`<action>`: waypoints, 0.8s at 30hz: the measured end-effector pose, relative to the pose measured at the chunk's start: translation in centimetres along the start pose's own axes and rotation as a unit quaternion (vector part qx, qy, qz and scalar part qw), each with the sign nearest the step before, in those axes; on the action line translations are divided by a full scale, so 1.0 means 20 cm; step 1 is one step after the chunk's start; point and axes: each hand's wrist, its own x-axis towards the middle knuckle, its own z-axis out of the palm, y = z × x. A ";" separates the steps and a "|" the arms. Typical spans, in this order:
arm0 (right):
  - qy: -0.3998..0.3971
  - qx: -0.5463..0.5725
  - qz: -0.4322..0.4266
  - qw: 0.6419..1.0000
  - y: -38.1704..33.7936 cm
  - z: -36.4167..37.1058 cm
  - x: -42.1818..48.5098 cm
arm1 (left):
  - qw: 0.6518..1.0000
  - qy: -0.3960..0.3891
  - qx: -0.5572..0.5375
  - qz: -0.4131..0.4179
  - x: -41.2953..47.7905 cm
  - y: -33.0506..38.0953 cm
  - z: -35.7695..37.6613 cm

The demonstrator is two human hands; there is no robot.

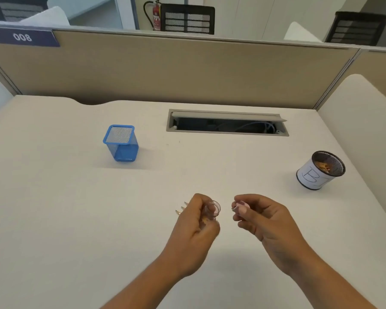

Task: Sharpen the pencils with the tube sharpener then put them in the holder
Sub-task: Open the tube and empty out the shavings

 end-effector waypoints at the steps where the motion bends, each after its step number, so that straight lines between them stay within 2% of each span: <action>1: 0.019 -0.026 -0.008 0.999 0.05 -0.04 0.04 | 1.000 -0.004 0.000 -0.010 0.03 -0.03 0.02; 6: 0.105 -0.073 -0.023 0.992 0.26 -0.29 0.24 | 0.997 -0.019 0.079 -0.019 0.21 -0.14 0.13; 8: 0.114 -0.101 -0.024 0.988 0.32 -0.40 0.31 | 0.993 -0.025 0.119 -0.008 0.29 -0.17 0.17; 11: 0.069 -0.124 -0.029 0.990 0.38 -0.54 0.37 | 0.989 -0.009 0.146 0.010 0.42 -0.17 0.23; 15: 0.038 -0.123 -0.043 0.991 0.43 -0.61 0.42 | 0.993 0.010 0.117 -0.002 0.58 -0.11 0.32; 24: 0.014 -0.168 -0.089 0.982 0.50 -0.66 0.46 | 0.975 -0.042 0.208 0.064 0.93 0.02 0.62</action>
